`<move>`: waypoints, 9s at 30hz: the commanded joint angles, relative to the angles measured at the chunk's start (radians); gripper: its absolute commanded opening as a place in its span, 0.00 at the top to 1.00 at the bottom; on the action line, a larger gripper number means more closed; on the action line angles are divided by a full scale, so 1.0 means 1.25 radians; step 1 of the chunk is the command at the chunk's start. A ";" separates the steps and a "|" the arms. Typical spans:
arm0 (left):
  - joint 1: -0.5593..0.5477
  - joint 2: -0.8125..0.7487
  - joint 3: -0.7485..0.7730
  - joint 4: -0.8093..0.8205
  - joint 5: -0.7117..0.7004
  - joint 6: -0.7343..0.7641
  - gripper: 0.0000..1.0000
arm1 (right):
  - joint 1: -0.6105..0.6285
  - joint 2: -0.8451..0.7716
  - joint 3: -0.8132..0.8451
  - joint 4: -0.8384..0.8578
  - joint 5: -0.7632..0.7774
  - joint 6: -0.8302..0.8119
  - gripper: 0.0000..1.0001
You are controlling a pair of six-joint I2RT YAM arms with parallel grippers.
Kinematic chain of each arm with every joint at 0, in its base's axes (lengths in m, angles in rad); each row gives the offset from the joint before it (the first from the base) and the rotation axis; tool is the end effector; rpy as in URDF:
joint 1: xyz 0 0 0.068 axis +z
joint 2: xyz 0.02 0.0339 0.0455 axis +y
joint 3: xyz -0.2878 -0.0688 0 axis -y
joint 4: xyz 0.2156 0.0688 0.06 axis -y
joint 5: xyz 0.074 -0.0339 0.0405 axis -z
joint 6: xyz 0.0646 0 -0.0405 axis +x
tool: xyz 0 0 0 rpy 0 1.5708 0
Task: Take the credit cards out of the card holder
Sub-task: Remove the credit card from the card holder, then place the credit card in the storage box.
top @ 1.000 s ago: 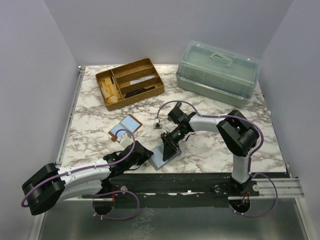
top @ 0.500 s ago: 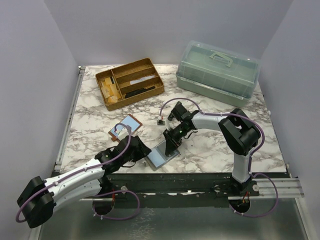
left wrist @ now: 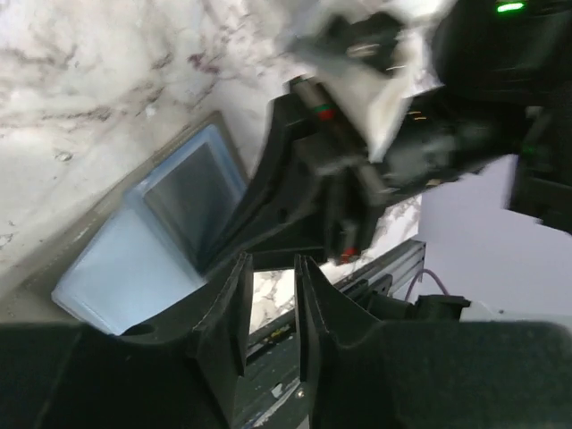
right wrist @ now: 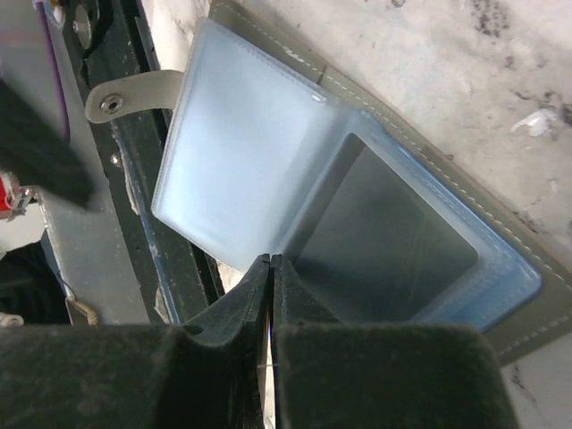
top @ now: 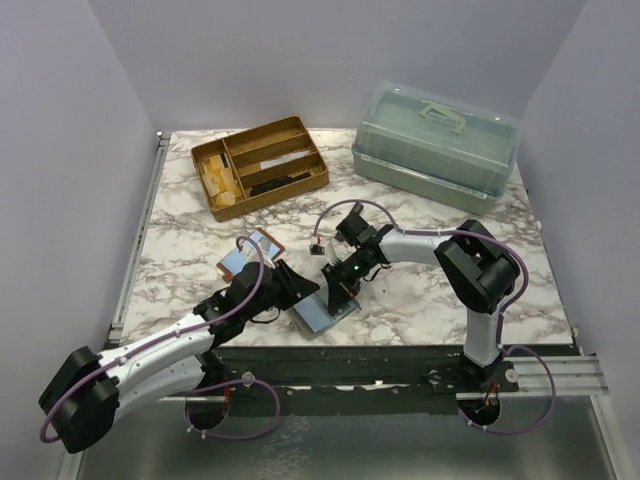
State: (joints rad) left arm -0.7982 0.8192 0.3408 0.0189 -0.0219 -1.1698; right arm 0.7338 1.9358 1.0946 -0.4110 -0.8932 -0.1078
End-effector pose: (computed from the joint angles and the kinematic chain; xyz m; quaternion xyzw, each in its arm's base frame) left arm 0.1174 -0.1184 0.2163 -0.1626 0.8338 -0.4341 0.2998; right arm 0.2240 0.2698 0.1529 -0.4263 0.7848 0.4498 0.0048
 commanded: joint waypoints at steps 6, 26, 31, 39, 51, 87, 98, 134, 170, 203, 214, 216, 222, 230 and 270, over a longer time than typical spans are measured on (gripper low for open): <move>0.002 0.230 -0.096 0.301 0.070 -0.115 0.70 | -0.043 -0.069 -0.004 0.006 0.067 -0.009 0.89; 0.001 0.397 -0.116 0.317 0.052 -0.108 0.69 | -0.088 -0.037 -0.004 -0.009 0.131 -0.010 0.68; 0.004 0.401 -0.125 0.317 0.044 -0.110 0.69 | -0.088 -0.022 -0.002 -0.014 0.147 -0.010 0.67; 0.004 0.406 -0.122 0.317 0.046 -0.105 0.69 | -0.088 -0.026 0.000 -0.022 0.038 -0.021 0.68; 0.004 0.387 -0.118 0.320 0.060 -0.097 0.69 | -0.088 -0.009 0.005 -0.028 -0.041 0.000 0.73; 0.020 0.363 -0.175 0.609 0.119 -0.068 0.50 | -0.136 -0.012 0.000 -0.027 -0.069 0.003 0.92; 0.036 0.424 -0.204 0.719 0.163 -0.076 0.47 | -0.133 0.005 -0.001 -0.032 -0.283 -0.002 0.71; 0.038 0.448 -0.214 0.718 0.140 -0.200 0.43 | -0.072 0.062 0.009 -0.050 -0.302 -0.016 0.70; 0.037 0.301 -0.150 0.678 0.335 0.232 1.00 | -0.164 -0.071 0.029 -0.123 -0.255 -0.127 0.66; 0.033 0.278 -0.115 0.777 0.339 0.257 1.00 | -0.175 -0.085 0.040 -0.199 -0.439 -0.212 0.80; 0.048 0.179 -0.192 0.806 0.362 0.248 0.97 | -0.189 -0.098 0.048 -0.230 -0.444 -0.252 1.00; 0.055 0.145 -0.212 0.805 0.361 0.238 0.96 | -0.189 -0.100 0.048 -0.239 -0.452 -0.264 1.00; 0.069 0.088 -0.238 0.778 0.365 0.219 0.96 | -0.192 -0.113 0.044 -0.236 -0.449 -0.272 1.00; 0.080 0.059 -0.256 0.726 0.355 0.222 0.99 | -0.250 -0.134 0.056 -0.279 -0.398 -0.321 1.00; 0.087 0.101 -0.268 0.632 0.187 0.203 1.00 | -0.074 0.275 0.928 -0.035 0.654 -0.650 1.00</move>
State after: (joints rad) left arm -0.6937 0.9787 0.0246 0.8352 0.2581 -0.9295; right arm 0.6136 2.2147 2.1811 -0.6277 -0.2821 -0.8173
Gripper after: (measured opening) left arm 0.020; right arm 0.006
